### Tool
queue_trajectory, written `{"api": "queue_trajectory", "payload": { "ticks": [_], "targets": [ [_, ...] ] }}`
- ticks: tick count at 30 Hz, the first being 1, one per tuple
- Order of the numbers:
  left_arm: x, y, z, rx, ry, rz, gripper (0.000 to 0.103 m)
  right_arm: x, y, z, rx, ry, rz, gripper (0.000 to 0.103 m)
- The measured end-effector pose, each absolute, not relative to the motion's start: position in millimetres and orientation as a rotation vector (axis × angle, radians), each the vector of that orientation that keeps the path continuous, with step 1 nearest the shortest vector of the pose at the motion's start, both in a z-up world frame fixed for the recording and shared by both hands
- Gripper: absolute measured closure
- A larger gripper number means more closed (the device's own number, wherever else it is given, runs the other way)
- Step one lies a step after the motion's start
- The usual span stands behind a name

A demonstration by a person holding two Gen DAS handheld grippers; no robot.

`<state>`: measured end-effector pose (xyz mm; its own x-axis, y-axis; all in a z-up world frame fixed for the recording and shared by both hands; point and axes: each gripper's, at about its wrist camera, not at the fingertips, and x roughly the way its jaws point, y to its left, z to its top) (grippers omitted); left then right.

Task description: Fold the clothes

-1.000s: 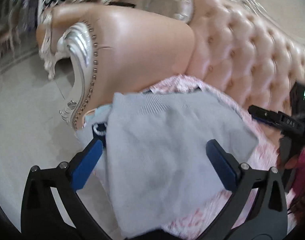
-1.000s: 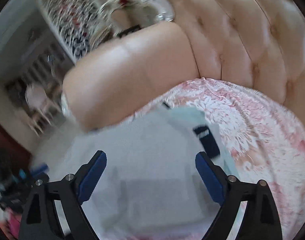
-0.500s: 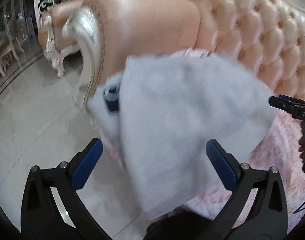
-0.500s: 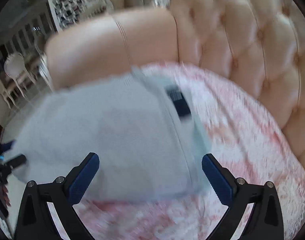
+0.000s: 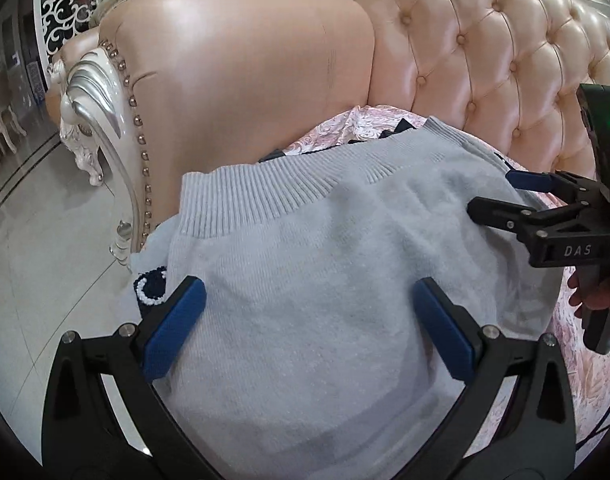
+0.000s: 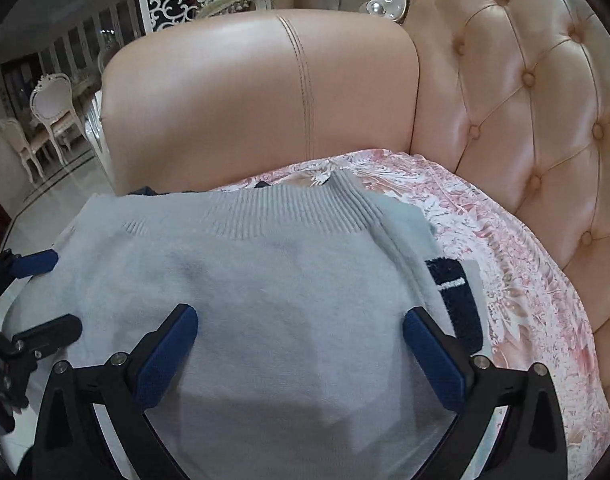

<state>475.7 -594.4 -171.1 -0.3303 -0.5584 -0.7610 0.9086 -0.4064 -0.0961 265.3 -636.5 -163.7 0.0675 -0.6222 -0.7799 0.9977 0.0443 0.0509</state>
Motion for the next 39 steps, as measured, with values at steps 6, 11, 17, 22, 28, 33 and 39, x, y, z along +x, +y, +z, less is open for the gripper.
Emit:
{"api": "queue_trajectory", "payload": {
  "ticks": [6, 11, 17, 22, 28, 33, 39],
  "targets": [
    [481, -598, -158, 0.784, 0.667, -1.867, 0.0, 257, -633, -144, 0.722, 0.651, -1.402, 0.0],
    [465, -617, -158, 0.82, 0.653, -1.849, 0.0, 250, -664, -129, 0.704, 0.635, -1.421, 0.0],
    [462, -629, -175, 0.844, 0.658, -1.844, 0.0, 238, -690, -159, 0.769, 0.678, -1.389, 0.0],
    [461, -631, -177, 0.845, 0.659, -1.847, 0.0, 232, -697, -169, 0.791, 0.674, -1.384, 0.0],
    [462, -630, -178, 0.84, 0.658, -1.843, 0.0, 239, -701, -155, 0.727, 0.676, -1.402, 0.0],
    [463, -631, -179, 0.839, 0.664, -1.847, 0.0, 220, -705, -170, 0.792, 0.687, -1.416, 0.0],
    [464, -633, -181, 0.832, 0.675, -1.858, 0.0, 241, -707, -161, 0.703, 0.737, -1.399, 0.0]
  ]
}}
